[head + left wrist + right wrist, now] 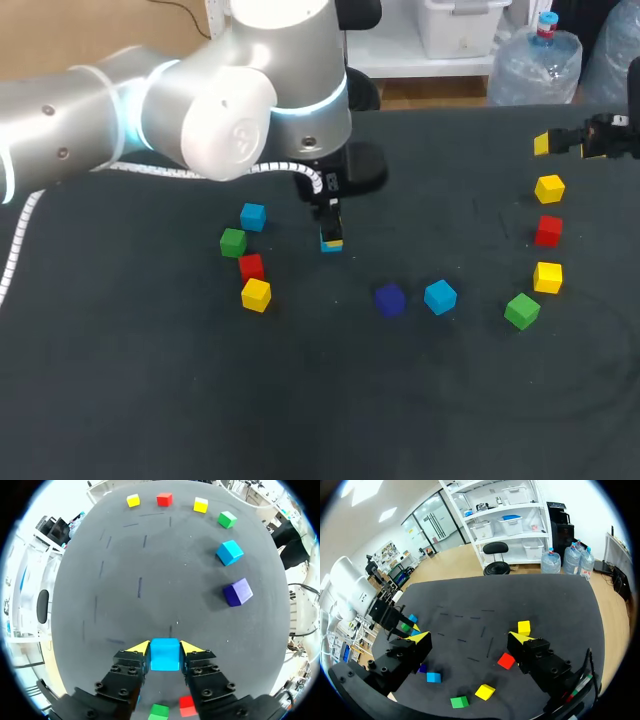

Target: Place the blue cubes, place green cubes on the blue cubes, place the yellow cubes on the green cubes, then place the red cubes on the yellow cubes, and place purple cube on the red cubes.

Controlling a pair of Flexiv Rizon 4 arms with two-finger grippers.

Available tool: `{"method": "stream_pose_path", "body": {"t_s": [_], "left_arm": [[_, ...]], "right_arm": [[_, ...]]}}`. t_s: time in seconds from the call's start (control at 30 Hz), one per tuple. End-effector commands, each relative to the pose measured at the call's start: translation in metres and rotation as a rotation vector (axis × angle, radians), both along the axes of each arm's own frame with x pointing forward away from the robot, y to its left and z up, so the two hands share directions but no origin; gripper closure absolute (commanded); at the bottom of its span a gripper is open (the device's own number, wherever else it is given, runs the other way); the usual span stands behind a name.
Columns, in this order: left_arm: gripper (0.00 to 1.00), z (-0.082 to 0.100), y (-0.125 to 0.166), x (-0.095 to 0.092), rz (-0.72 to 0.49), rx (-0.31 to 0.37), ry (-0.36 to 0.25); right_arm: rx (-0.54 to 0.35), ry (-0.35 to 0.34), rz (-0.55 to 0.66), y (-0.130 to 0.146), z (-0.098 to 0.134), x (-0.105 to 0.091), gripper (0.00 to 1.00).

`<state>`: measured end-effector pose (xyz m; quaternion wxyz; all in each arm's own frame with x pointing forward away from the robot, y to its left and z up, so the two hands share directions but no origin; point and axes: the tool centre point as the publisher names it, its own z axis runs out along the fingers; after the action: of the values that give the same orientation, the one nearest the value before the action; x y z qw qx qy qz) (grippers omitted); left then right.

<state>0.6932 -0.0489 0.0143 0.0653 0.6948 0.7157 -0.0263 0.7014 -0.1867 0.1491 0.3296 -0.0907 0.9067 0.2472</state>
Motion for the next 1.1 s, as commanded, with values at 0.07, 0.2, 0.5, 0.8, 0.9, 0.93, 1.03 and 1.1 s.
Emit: {"method": "stream_pose_path", "body": {"t_s": [0.07, 0.2, 0.5, 0.8, 0.9, 0.93, 1.03, 1.1], "left_arm": [[1.0, -0.0022, -0.0052, 0.0059, -0.004, 0.015, 0.01], [1.0, -0.004, -0.0061, 0.0072, -0.007, 0.022, 0.012], [1.0, -0.0053, -0.0087, 0.0088, -0.012, 0.03, 0.013], [1.0, -0.0062, -0.0079, 0.0085, -0.007, 0.039, 0.013], [1.0, -0.0062, -0.0076, 0.0089, -0.004, 0.04, 0.013], [1.0, -0.0062, -0.0076, 0.009, -0.004, 0.041, 0.013], [0.99, -0.0062, -0.0077, 0.0091, -0.006, 0.044, 0.012], [0.78, -0.0063, -0.0079, 0.0091, -0.005, 0.045, 0.011]], "right_arm": [[-0.005, 0.0, -0.006, 0.0012, 0.0006, -0.001, 0.0], [-0.005, 0.0, -0.006, 0.0012, 0.0006, -0.001, 0.0], [-0.005, 0.0, -0.006, 0.0012, 0.0006, -0.001, 0.0], [-0.005, 0.0, -0.006, 0.0012, 0.0006, -0.001, 0.0], [-0.005, 0.0, -0.006, 0.0012, 0.0006, -0.001, 0.0], [-0.005, 0.0, -0.006, 0.0012, 0.0006, -0.001, 0.0], [-0.005, 0.0, -0.006, 0.0012, 0.0006, -0.001, 0.0], [-0.005, 0.0, -0.006, 0.0012, 0.0006, -0.001, 0.0]]}}
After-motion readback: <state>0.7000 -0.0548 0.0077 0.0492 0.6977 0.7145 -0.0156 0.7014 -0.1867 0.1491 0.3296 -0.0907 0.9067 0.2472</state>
